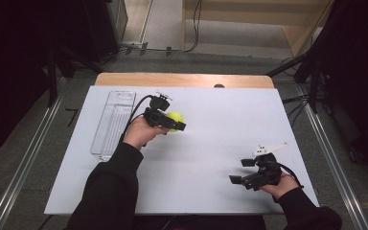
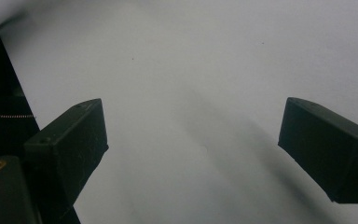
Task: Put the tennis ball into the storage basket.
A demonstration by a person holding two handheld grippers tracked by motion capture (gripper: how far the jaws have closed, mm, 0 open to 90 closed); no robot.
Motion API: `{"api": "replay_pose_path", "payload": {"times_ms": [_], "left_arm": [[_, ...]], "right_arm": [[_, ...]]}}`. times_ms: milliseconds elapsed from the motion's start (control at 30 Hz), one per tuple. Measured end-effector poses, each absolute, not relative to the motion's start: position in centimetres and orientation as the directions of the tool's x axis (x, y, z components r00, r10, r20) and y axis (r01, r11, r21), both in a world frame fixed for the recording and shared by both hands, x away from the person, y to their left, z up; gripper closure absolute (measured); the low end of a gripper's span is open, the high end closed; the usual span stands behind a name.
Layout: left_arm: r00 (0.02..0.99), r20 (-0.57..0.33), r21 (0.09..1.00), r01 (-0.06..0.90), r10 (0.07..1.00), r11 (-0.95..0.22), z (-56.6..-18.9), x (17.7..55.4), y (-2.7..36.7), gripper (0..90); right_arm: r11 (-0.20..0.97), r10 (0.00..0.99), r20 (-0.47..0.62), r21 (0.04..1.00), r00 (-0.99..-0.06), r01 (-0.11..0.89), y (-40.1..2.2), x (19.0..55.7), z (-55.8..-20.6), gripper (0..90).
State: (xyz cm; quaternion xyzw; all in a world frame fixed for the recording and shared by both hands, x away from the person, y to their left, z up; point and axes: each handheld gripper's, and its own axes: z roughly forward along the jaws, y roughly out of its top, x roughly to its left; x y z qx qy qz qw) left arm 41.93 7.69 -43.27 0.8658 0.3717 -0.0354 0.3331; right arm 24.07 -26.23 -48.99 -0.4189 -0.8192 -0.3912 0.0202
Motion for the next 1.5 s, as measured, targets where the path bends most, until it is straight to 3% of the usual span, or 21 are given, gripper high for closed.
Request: {"api": "replay_pose_path", "payload": {"times_ms": [1500], "left_arm": [[0.711,-0.283,0.569,0.665,0.644,-0.484,-38.3,41.2,11.6,26.1]], "right_arm": [[0.345,0.671,0.356,0.626,-0.65,0.699,-26.3,24.0,-48.9,6.2]]}}
